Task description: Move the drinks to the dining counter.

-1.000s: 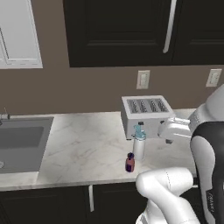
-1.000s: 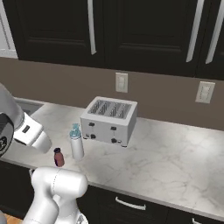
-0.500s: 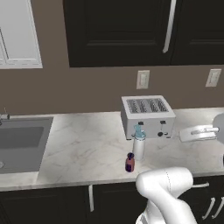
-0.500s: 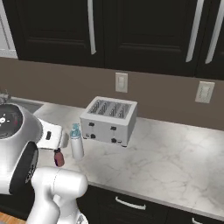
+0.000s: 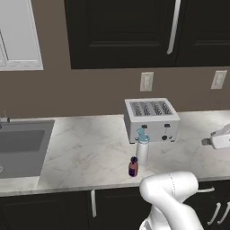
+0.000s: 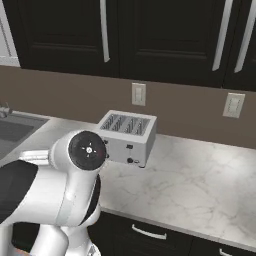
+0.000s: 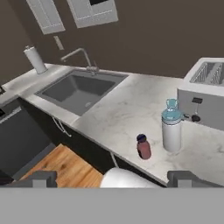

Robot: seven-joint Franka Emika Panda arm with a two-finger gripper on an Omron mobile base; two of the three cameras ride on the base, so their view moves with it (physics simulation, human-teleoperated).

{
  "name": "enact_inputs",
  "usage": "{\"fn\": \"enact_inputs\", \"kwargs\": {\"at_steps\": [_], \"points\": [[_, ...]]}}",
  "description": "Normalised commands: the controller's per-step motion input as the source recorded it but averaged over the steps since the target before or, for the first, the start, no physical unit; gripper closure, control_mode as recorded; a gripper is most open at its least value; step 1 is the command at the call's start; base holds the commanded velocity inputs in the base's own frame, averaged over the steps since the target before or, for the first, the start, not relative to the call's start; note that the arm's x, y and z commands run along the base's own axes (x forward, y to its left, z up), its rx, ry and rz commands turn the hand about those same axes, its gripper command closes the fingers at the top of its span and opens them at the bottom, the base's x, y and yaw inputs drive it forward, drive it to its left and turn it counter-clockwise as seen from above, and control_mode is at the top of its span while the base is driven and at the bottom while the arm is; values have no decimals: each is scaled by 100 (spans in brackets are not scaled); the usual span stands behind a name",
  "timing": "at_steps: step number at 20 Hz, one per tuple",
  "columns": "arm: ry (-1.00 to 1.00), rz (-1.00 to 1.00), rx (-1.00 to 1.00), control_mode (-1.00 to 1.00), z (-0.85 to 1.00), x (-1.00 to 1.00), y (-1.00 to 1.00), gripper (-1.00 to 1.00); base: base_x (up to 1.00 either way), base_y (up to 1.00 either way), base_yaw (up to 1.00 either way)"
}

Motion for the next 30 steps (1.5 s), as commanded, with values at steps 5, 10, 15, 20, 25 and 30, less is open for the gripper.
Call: {"fn": "enact_inputs", "kwargs": {"at_steps": [5,10,15,20,25,30], "points": [[-21,43,5,-100,-27,8,-17,-100,0,0,0],[-39,44,2,-100,-43,13,0,-100,0,0,0],[-25,41,10,-100,-14,21,0,-100,0,0,0],[0,28,17,-100,-11,31,-3,-100,0,0,0],[0,17,14,-100,-22,43,-3,-100,0,0,0],[-8,1,8,-100,-43,23,0,-100,0,0,0]]}}
